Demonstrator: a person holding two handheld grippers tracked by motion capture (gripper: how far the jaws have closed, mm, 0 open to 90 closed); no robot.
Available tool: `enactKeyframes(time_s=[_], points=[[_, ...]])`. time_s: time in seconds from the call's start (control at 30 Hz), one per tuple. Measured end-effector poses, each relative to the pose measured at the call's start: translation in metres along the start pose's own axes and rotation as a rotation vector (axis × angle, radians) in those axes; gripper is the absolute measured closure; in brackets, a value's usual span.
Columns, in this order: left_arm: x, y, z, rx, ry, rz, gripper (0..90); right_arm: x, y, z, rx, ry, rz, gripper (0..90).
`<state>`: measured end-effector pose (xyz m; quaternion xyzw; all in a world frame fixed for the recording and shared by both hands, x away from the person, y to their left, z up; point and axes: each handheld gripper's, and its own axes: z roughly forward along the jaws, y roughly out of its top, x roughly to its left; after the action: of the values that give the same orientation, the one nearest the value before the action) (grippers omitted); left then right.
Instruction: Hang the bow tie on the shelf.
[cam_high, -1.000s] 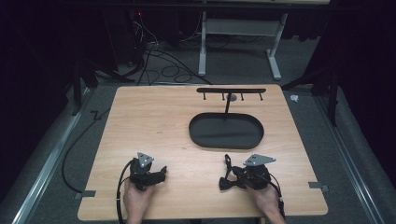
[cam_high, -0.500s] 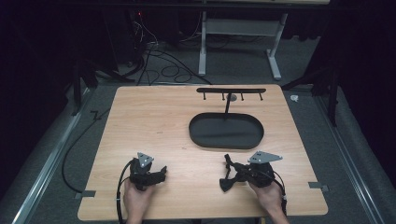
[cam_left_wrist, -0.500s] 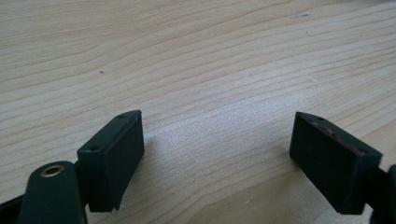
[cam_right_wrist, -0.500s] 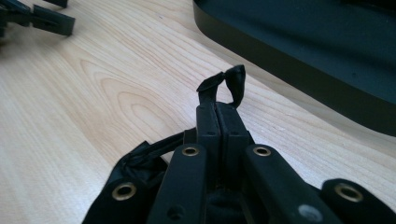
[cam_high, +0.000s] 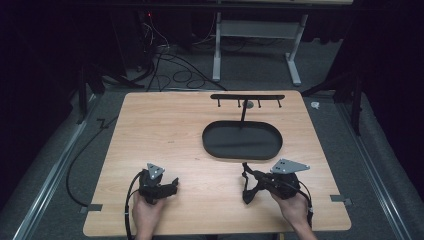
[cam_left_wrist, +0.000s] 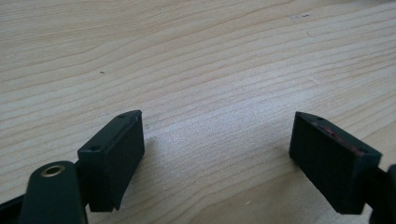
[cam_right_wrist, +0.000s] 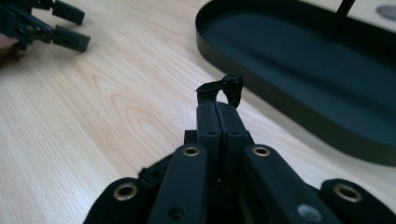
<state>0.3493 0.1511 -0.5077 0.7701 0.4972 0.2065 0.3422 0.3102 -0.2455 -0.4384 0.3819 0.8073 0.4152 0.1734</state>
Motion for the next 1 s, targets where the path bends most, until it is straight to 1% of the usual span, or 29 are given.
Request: enactKeyframes(time_s=[0.03, 0.07, 0.23, 0.33, 0.5, 0.73, 1.0], points=[[0.000, 0.000, 0.000, 0.000, 0.000, 0.000, 18.5, -0.001, 0.004, -0.004, -0.019, -0.002, -0.002, 90.0], [0.000, 0.000, 0.000, 0.000, 0.000, 0.001, 18.5, -0.001, 0.005, -0.004, -0.025, -0.002, -0.004, 90.0], [0.000, 0.000, 0.000, 0.000, -0.001, 0.000, 18.5, -0.002, 0.012, -0.007, -0.037, -0.008, -0.019, 90.0], [0.000, 0.000, 0.000, 0.002, -0.002, 0.002, 18.5, -0.003, 0.015, -0.009, -0.039, -0.008, -0.020, 90.0], [0.000, 0.000, 0.000, 0.002, -0.002, 0.002, 18.5, -0.004, 0.021, -0.011, -0.032, -0.013, -0.043, 90.0], [0.000, 0.000, 0.000, 0.002, -0.002, 0.002, 18.5, -0.012, 0.027, -0.016, -0.052, -0.020, -0.036, 90.0], [0.000, 0.000, 0.000, 0.002, -0.002, 0.002, 18.5, -0.015, 0.036, -0.017, -0.056, -0.019, -0.042, 90.0]])
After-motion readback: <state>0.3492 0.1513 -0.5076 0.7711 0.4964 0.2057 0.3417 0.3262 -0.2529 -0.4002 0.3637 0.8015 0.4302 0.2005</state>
